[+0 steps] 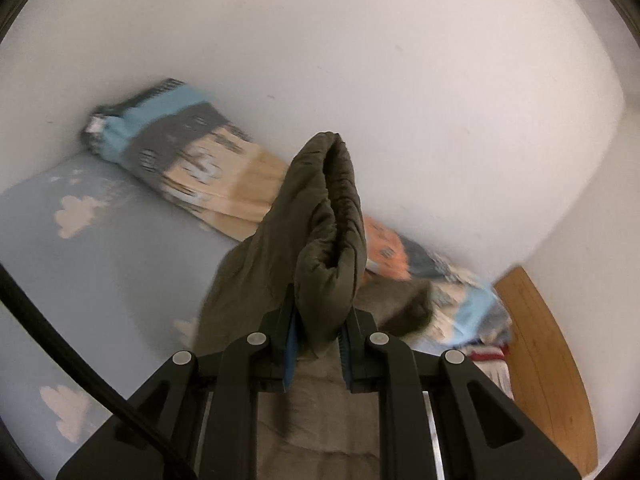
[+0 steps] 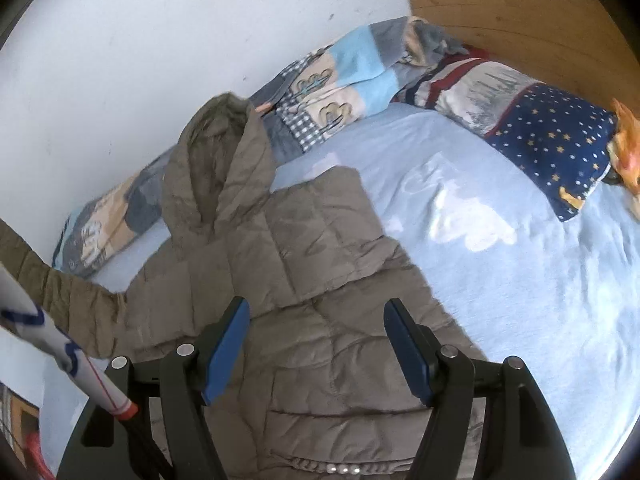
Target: Fold large clothes
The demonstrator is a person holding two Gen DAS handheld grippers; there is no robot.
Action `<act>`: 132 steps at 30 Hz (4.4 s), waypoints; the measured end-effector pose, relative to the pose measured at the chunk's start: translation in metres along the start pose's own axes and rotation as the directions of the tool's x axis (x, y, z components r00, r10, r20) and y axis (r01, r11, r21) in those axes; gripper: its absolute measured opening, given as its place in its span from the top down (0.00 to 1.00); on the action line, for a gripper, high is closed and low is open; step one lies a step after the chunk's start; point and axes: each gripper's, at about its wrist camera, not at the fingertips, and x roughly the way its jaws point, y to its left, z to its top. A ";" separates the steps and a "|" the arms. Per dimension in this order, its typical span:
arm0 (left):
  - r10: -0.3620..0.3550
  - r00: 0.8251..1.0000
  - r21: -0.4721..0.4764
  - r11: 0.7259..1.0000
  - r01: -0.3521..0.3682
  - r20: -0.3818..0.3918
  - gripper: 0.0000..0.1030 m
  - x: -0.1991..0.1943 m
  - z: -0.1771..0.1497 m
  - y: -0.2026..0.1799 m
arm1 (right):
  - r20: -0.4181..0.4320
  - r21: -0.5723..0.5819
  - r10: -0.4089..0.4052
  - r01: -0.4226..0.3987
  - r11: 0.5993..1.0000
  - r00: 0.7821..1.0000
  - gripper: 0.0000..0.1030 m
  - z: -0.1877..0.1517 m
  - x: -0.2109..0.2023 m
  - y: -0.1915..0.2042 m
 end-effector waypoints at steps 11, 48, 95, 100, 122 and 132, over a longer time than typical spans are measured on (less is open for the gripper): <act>-0.050 0.975 0.157 0.984 0.085 -0.215 0.84 0.095 -0.123 -0.130 | 0.043 0.100 0.012 -0.016 0.995 0.999 0.28 0.016 -0.028 -0.047; 0.462 0.835 0.341 0.869 -0.359 -0.298 0.44 0.205 -0.200 0.024 | -0.011 0.076 -0.016 0.017 0.997 1.000 0.35 0.012 0.010 -0.025; 0.452 0.818 0.462 0.846 -0.266 -0.357 0.40 0.114 -0.303 0.028 | -0.209 -0.097 -0.055 0.035 0.995 0.976 0.37 -0.025 0.073 0.012; 0.474 0.784 0.473 0.840 -0.266 -0.400 0.36 0.131 -0.311 0.037 | -0.290 -0.151 -0.099 0.057 0.987 0.952 0.37 -0.044 0.094 0.017; 0.504 0.810 0.595 0.762 -0.254 -0.299 0.35 0.137 -0.324 -0.001 | -0.324 -0.308 -0.145 0.040 0.951 0.935 0.36 -0.072 0.105 0.054; 0.501 0.815 0.590 0.765 -0.259 -0.291 0.35 0.117 -0.320 -0.003 | -0.290 -0.294 -0.136 0.047 0.955 0.947 0.35 -0.066 0.084 0.046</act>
